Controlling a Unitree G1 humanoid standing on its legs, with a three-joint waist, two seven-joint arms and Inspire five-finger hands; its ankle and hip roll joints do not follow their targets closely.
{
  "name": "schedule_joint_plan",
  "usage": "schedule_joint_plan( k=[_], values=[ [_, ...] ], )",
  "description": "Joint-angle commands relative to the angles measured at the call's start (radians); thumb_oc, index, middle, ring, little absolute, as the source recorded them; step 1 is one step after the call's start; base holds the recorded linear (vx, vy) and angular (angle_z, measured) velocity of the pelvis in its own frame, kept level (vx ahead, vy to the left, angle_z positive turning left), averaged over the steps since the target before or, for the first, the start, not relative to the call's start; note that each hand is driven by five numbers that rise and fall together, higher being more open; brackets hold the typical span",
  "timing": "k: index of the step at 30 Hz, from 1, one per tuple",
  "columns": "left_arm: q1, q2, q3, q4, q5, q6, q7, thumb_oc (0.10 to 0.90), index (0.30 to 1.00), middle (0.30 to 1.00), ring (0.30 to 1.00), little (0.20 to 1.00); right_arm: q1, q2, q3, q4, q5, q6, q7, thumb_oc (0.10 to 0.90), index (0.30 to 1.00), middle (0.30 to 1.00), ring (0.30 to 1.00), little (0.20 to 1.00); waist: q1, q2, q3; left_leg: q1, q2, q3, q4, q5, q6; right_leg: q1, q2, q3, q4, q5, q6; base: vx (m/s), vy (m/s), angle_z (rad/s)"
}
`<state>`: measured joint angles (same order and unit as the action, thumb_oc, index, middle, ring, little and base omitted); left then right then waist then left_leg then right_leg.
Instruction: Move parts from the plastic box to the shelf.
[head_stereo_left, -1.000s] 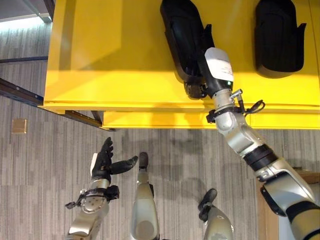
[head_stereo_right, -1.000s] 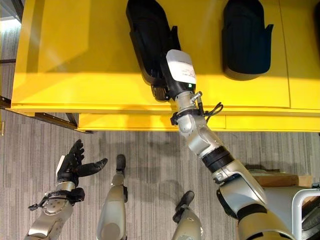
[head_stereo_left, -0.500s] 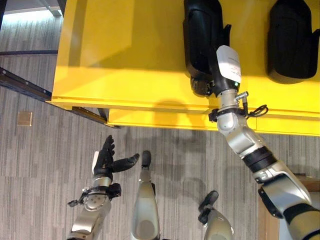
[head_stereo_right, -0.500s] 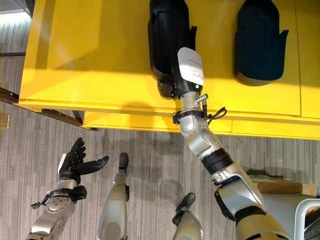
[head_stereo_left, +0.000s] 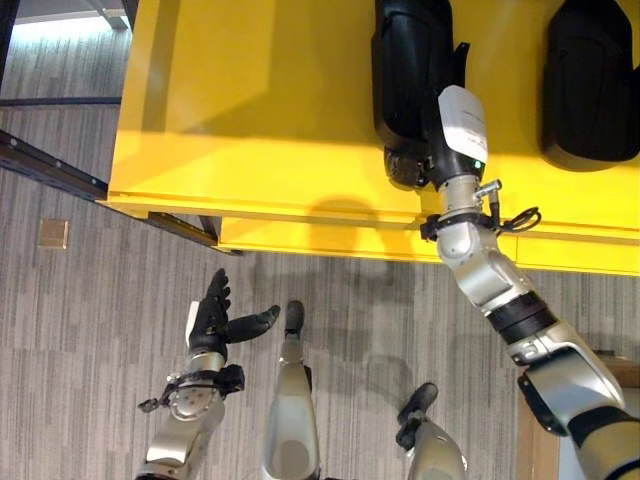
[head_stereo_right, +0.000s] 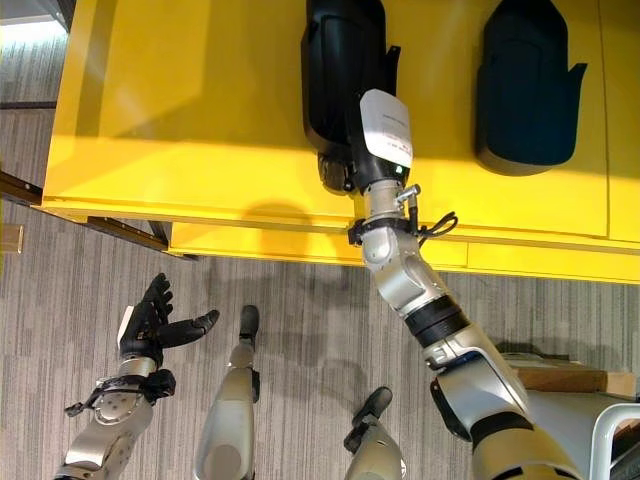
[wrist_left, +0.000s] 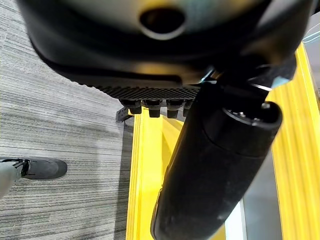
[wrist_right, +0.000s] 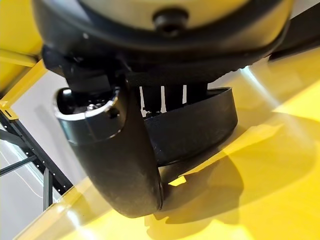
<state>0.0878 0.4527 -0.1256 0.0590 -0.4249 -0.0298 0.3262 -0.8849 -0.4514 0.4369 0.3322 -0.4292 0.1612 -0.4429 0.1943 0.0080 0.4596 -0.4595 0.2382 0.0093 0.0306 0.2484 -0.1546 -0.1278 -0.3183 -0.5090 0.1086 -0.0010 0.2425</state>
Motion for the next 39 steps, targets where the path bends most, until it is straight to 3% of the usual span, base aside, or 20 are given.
schedule_joint_plan(
  k=[1,16,39],
  values=[
    [-0.041,0.044,0.019,-0.147,0.027,-0.074,0.037,0.900,1.000,1.000,1.000,1.000,-0.118,-0.016,0.001,-0.021,-0.052,-0.009,0.019,0.900,1.000,1.000,1.000,1.000,0.053,-0.049,0.044,0.103,-0.017,0.034,0.014,-0.124,0.019,-0.018,0.029,-0.008,0.057,-0.023,-0.067,0.00,0.000,0.00],
    [-0.026,0.032,0.035,-0.152,0.048,-0.052,0.043,0.900,1.000,1.000,1.000,1.000,0.011,-0.007,-0.064,-0.294,-0.082,-0.054,0.027,0.900,1.000,1.000,1.000,1.000,0.028,-0.055,0.009,0.139,-0.028,0.041,0.017,-0.140,0.030,0.010,0.007,-0.002,0.066,-0.021,-0.058,0.00,0.015,0.04],
    [0.009,0.013,0.064,-0.132,0.065,-0.038,0.029,0.900,1.000,1.000,1.000,1.000,0.153,-0.068,-0.126,-0.404,-0.101,-0.081,0.063,0.900,1.000,1.000,1.000,1.000,0.002,-0.071,-0.056,0.192,-0.032,0.052,0.036,-0.154,0.052,0.051,-0.003,0.006,0.064,-0.009,-0.064,-0.01,0.009,0.00]
  ],
)
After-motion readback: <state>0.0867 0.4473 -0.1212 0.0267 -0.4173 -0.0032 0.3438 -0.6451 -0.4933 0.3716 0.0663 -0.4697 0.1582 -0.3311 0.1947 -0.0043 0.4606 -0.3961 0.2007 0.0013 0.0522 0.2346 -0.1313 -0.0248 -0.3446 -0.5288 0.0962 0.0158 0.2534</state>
